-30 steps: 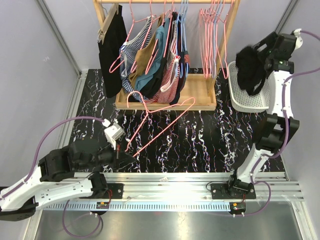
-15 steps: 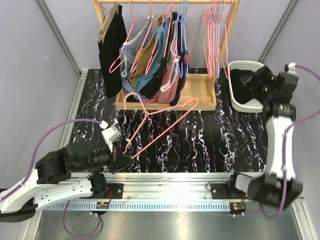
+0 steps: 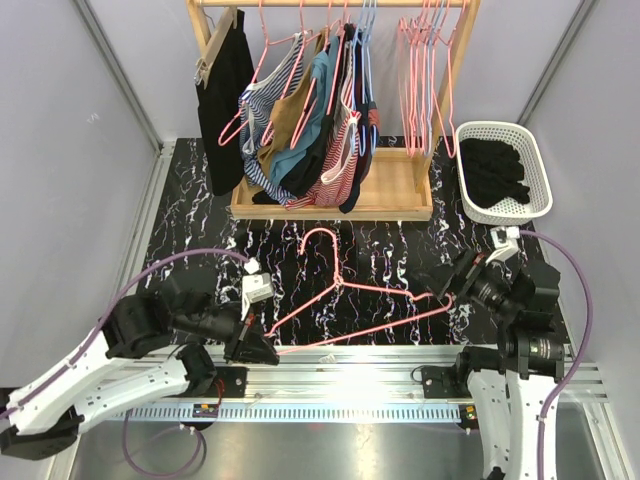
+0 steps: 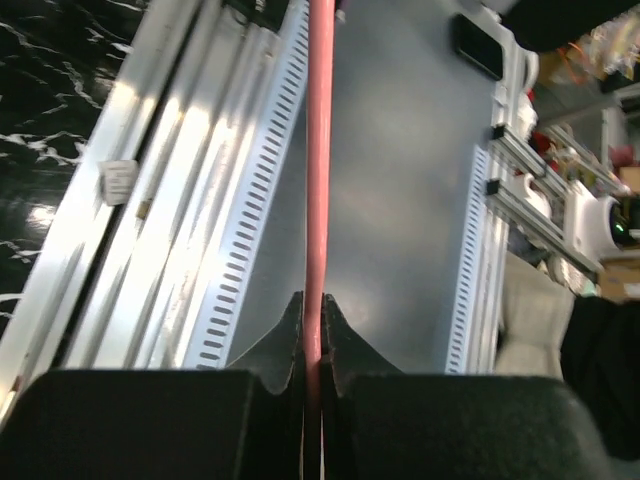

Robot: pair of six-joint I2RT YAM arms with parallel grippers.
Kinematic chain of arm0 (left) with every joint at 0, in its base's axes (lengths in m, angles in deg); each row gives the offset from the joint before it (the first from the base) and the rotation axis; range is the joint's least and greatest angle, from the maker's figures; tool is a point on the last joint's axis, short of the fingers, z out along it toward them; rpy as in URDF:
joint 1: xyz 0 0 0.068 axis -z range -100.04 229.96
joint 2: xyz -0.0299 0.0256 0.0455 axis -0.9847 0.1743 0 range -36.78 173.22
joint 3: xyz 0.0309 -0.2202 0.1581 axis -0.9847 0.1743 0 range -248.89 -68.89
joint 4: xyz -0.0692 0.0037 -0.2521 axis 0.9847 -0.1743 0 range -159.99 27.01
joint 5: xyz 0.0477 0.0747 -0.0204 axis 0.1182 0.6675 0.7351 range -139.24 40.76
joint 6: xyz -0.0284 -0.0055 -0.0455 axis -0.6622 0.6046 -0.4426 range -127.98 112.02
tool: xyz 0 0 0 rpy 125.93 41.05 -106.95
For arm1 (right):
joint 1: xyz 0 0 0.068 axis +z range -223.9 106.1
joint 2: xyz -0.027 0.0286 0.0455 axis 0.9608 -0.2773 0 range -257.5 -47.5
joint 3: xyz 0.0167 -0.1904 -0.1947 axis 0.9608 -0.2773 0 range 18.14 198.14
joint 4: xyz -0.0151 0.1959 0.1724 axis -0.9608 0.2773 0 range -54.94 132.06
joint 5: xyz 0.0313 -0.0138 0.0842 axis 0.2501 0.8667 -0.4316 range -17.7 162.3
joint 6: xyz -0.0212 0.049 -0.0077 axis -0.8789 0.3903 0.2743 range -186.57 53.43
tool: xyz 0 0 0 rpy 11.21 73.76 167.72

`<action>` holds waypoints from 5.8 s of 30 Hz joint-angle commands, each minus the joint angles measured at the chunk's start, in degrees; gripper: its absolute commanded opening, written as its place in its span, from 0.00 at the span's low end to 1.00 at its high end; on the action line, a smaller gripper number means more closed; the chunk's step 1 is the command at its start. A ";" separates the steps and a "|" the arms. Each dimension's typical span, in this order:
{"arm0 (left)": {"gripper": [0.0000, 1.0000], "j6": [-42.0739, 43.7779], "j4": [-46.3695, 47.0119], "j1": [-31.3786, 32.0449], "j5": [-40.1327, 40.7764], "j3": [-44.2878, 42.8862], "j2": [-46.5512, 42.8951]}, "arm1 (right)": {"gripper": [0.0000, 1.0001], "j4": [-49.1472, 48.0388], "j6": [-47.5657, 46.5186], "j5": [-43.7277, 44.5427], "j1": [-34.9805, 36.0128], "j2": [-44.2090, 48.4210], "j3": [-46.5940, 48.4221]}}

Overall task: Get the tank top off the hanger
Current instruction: Pass the hanger from the left arm to the right, then hang the hanger back to the clothesline with the right arm, then grab a hanger with a tank top on it with the right arm

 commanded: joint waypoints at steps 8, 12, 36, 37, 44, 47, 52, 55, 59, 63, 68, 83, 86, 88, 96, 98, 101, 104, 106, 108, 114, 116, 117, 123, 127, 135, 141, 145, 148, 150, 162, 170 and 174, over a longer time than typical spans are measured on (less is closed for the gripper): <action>0.00 9.70 -5.62 -8.25 -21.49 -0.05 4.17 | 1.00 7.31 -6.08 -3.09 4.91 -1.62 8.68; 0.00 6.97 -6.68 -8.61 -20.70 1.62 1.63 | 1.00 5.04 -6.35 -3.49 6.31 -3.20 12.20; 0.00 4.51 -11.87 -8.52 -16.39 -2.86 -4.89 | 0.77 20.58 -19.27 -10.55 57.64 -19.90 21.96; 0.00 4.59 -11.87 -8.43 -16.21 -3.29 -4.80 | 0.70 20.67 -18.84 -10.72 58.00 -20.17 21.87; 0.00 5.56 -13.45 -7.90 -13.67 -5.40 -4.01 | 0.13 23.04 -18.13 -9.23 60.55 -21.40 21.44; 0.00 5.91 -13.80 -7.73 -12.53 -6.11 -3.39 | 0.00 23.75 -18.13 -7.03 60.72 -21.14 21.78; 0.73 6.09 -18.70 -7.64 2.03 -9.44 -1.73 | 0.00 26.90 -18.74 1.65 60.81 -21.31 26.17; 0.99 3.03 -22.14 -7.64 22.06 -12.52 -0.41 | 0.00 28.75 -17.43 12.96 60.72 -19.04 28.98; 0.99 -1.73 -25.93 -7.64 51.74 -18.92 -0.40 | 0.00 29.72 -14.00 28.62 60.64 -15.34 32.93; 0.99 -1.73 -21.82 -7.64 56.48 -21.14 -3.65 | 0.00 30.43 -12.50 41.99 60.72 -12.09 36.72; 0.99 -1.73 -19.60 -7.64 54.19 -16.67 -4.54 | 0.00 26.04 -14.52 58.86 60.64 -8.13 40.94; 0.99 -2.87 -11.69 -7.64 45.58 -8.31 -6.99 | 0.00 9.25 -20.85 86.05 59.85 -38.69 56.57; 0.99 -2.79 -10.90 -7.64 44.61 -7.61 -7.96 | 0.00 10.56 -19.54 74.49 49.89 -46.17 64.21; 0.99 -2.96 -10.73 -7.64 44.26 -7.34 -8.31 | 0.00 9.95 -19.27 65.85 45.19 -50.57 67.99; 0.99 -4.01 -10.73 -7.64 43.64 -6.38 -10.86 | 0.00 14.15 -21.03 51.19 34.03 -68.39 87.41; 0.99 -4.28 -10.73 -7.64 43.55 -6.11 -11.56 | 0.00 15.04 -20.59 49.75 32.34 -70.96 89.80; 0.99 -4.54 -10.64 -7.64 43.29 -5.76 -12.18 | 0.00 17.68 -19.36 45.72 29.35 -75.97 94.11; 0.99 -4.72 -10.37 -7.64 42.85 -5.50 -12.53 | 0.00 19.79 -19.09 43.42 28.12 -80.01 97.19; 0.99 -4.72 -10.29 -7.73 42.68 -5.23 -12.62 | 0.00 22.24 -19.18 41.67 27.50 -83.26 100.17; 0.99 -4.90 -10.02 -7.64 42.24 -5.23 -12.71 | 0.00 23.74 -19.09 41.14 27.50 -85.11 101.50; 0.99 -5.60 -9.32 -7.64 41.36 -4.53 -13.15 | 0.46 20.34 -18.30 40.25 27.76 -76.11 90.65; 0.99 -5.60 -9.14 -7.64 41.36 -4.44 -13.24 | 0.99 17.52 -17.69 42.09 28.20 -70.30 84.05; 0.99 -5.60 -8.97 -7.64 41.36 -4.27 -13.15 | 1.00 15.07 -17.51 42.45 28.38 -64.35 77.31; 0.99 -4.90 -6.33 -7.64 40.13 -3.04 -11.31 | 1.00 12.41 -14.70 39.56 29.26 -46.75 56.72; 0.99 -4.55 -5.10 -7.64 39.42 -2.86 -9.64 | 1.00 11.62 -12.60 34.82 29.70 -40.66 48.87; 0.99 -4.98 -3.69 -7.64 38.54 -3.21 -8.23 | 0.96 5.65 -11.54 27.94 30.05 -42.47 51.91; 0.99 -6.04 -3.87 -7.64 38.46 -3.03 -9.19 | 0.69 3.45 -11.54 28.13 30.22 -52.15 63.24; 0.99 -6.48 -4.40 -7.64 38.54 -2.86 -9.98 | 0.50 3.09 -11.97 31.11 30.23 -58.04 69.76; 0.99 -6.48 -4.83 -7.73 38.81 -2.95 -10.42 | 0.43 4.59 -12.59 30.77 30.40 -63.40 75.39; 0.99 -6.57 -4.92 -7.73 38.98 -2.86 -10.51 | 0.44 5.37 -13.38 32.34 30.58 -66.91 78.81; 0.99 -6.92 -6.15 -7.64 39.34 -2.95 -12.18 | 0.57 10.47 -17.60 44.56 31.81 -83.00 97.53; 0.99 -8.06 -6.68 -7.64 39.69 -1.72 -14.29 | 0.47 7.84 -17.86 50.10 31.90 -81.95 92.10; 0.99 -7.97 -6.68 -7.64 39.69 -1.54 -14.38 | 0.45 11.61 -19.35 48.43 31.90 -85.29 95.87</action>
